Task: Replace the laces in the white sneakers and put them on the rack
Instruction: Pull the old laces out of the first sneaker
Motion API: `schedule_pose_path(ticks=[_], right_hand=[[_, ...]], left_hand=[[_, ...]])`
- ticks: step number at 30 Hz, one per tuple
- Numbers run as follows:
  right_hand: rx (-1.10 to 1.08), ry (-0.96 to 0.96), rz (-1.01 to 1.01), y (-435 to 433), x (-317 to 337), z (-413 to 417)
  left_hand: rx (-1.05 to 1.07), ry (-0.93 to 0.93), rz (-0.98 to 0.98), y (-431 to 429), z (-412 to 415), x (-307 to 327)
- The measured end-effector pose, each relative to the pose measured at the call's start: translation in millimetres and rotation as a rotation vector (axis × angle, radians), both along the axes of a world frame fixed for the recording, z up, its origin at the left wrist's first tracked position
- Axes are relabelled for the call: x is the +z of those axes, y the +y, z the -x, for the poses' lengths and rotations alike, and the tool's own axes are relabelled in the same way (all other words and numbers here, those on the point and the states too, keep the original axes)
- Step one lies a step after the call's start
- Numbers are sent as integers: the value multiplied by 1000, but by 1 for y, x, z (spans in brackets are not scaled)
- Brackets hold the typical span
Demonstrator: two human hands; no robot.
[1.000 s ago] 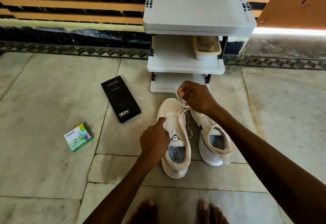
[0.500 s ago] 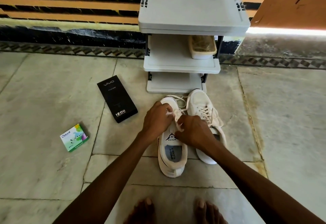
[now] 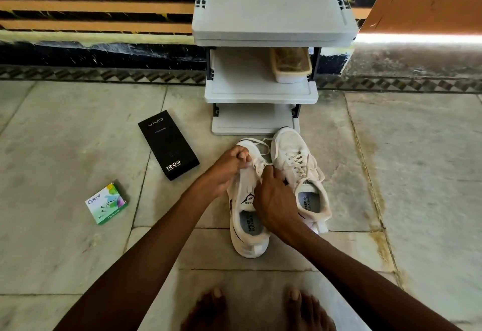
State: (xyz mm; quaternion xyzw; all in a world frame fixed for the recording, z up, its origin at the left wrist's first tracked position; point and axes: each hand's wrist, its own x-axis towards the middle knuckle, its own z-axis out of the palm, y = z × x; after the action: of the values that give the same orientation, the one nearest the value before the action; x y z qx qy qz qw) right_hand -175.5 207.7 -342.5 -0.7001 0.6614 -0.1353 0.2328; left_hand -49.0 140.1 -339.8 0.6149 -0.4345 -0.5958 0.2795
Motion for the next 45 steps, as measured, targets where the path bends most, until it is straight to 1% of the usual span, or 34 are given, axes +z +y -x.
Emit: schedule_pose_path(ticks=[2,5,7,10,11,12,16,18,19,21,23,25,27,28,29,30,31,32,33,35,36,37,38,40,42,43,44,45], right_hand=[[1,8,14,0,-1,-1],[-14,-20,25,1,-1,-1],[-22,-36,19,2,-1,-1],[-7,-31,23,2,-1,1],[-6,-32,16,2,0,1],[-10,-35,3,2,0,2],[-52,-50,-17,2,1,0],[-29,8,7,4,-3,0],[8,59,20,4,-6,0],[36,110,34,6,-13,1],[29,98,49,6,-15,1],[-11,53,49,6,-10,0],[-68,-26,28,4,-4,0],[-78,-44,19,4,-3,-1],[-82,-45,12,4,-2,-1],[-85,-44,7,4,-2,-1],[-88,-41,1,4,-2,0],[-90,-38,-4,4,-2,-1],[-93,-36,-6,4,-2,-1],[-87,-27,5,5,-3,-2],[-69,-7,16,6,-4,-2],[-42,21,27,7,-4,-2],[-16,45,38,8,-4,-2],[22,70,62,9,-2,-1],[24,59,76,10,0,0],[15,48,74,10,1,0],[5,39,69,10,2,-1],[0,35,62,10,3,-1]], left_hand=[[98,21,-2,-1,-2,-1],[146,-86,64,1,0,-8],[68,-203,148,2,2,-13],[-85,-415,344,2,9,-16],[-84,-435,371,1,10,-16],[-47,-400,354,1,9,-16],[182,-39,103,4,2,-16],[309,108,25,7,-2,-14],[400,222,2,8,-3,-11],[558,506,15,9,-7,1],[618,727,91,5,-8,23],[632,845,177,-2,-12,50],[573,859,267,-6,-17,75],[521,834,281,-7,-19,82],[466,767,259,-7,-21,84],[406,644,207,-6,-22,85],[341,464,148,-5,-22,81],[271,235,109,-4,-23,75],[179,-38,107,-2,-23,66],[-71,-564,181,4,-25,49],[-180,-765,218,6,-25,44],[-253,-894,249,9,-25,41],[-300,-977,252,11,-25,40],[-330,-1059,255,16,-27,43],[-308,-1133,336,19,-31,55],[-299,-1145,392,17,-33,61],[-313,-1125,400,14,-36,67],[-348,-1095,352,11,-36,73]])
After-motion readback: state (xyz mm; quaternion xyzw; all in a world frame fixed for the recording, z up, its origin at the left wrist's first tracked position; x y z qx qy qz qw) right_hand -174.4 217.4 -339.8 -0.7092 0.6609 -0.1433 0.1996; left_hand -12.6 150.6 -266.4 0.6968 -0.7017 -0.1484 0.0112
